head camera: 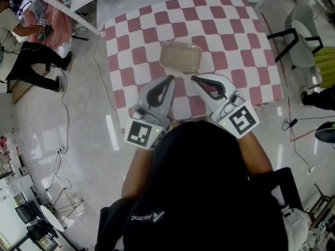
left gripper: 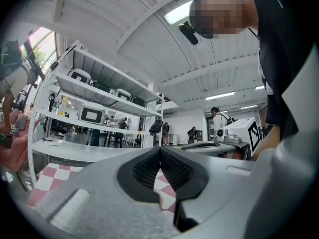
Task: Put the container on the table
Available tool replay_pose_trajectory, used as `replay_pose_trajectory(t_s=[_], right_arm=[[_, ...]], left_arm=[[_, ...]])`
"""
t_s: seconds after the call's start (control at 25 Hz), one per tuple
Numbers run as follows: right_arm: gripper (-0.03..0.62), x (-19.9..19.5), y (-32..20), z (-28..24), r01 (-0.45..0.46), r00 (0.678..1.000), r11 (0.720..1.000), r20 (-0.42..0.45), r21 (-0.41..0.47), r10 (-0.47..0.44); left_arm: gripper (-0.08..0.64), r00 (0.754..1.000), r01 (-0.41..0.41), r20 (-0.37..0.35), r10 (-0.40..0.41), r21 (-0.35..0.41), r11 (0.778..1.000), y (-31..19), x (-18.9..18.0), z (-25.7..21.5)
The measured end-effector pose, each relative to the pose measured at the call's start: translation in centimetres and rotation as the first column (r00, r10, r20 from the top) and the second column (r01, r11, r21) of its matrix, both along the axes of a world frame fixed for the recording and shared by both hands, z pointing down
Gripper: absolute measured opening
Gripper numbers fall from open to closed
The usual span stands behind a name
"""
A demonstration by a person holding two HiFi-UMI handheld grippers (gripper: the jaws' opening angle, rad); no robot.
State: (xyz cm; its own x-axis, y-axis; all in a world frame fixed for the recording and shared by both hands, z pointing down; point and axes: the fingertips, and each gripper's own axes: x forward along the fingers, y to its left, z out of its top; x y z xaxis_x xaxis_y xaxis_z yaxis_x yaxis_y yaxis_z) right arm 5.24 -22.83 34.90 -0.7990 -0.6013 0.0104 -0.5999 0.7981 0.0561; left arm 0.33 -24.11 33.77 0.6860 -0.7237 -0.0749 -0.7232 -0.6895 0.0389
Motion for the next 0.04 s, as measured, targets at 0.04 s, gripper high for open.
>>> replay_pose_trajectory(t_s=[0.04], right_arm=[[0.003,-0.04,-0.08,0.03,0.001,1.000,1.000,-0.001,-0.002,-0.001]], left_arm=[[0.011,1.000,-0.002,0.003,0.002,0.000,1.000,-0.08,-0.01,0.02]])
